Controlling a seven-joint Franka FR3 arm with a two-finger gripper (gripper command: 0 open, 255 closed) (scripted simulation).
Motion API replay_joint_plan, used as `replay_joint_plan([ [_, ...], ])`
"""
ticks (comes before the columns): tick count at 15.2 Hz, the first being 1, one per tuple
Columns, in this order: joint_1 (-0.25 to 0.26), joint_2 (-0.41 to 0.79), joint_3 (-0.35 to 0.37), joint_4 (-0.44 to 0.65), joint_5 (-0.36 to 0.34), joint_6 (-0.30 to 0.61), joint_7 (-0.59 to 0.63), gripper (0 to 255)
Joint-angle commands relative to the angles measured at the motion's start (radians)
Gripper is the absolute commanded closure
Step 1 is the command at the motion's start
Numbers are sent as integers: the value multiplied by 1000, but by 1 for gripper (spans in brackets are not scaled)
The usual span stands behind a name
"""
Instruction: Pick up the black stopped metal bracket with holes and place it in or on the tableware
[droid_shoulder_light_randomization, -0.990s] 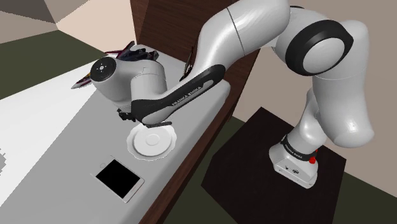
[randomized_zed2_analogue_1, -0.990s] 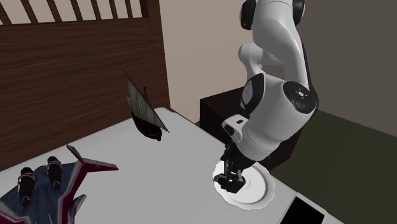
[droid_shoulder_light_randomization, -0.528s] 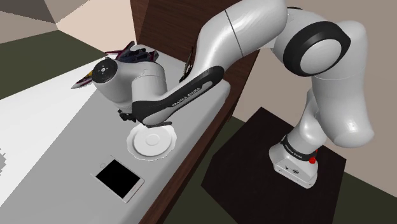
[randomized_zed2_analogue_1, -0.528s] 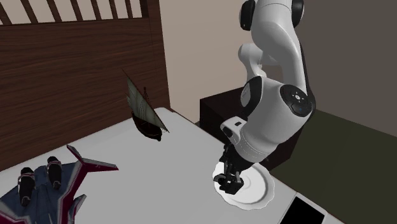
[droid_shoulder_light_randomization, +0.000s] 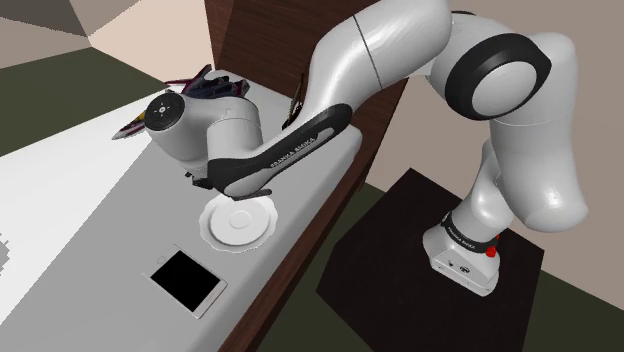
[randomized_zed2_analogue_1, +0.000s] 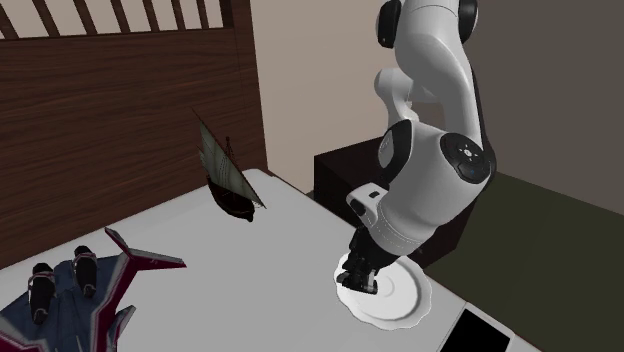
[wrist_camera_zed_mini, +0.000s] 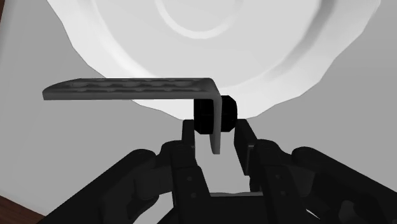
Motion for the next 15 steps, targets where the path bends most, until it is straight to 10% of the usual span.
replay_joint_plan([
  [1, 0, 0, 0, 0, 0, 0, 0, 255],
  [15, -2, -80, 12, 31, 25, -103, -45, 255],
])
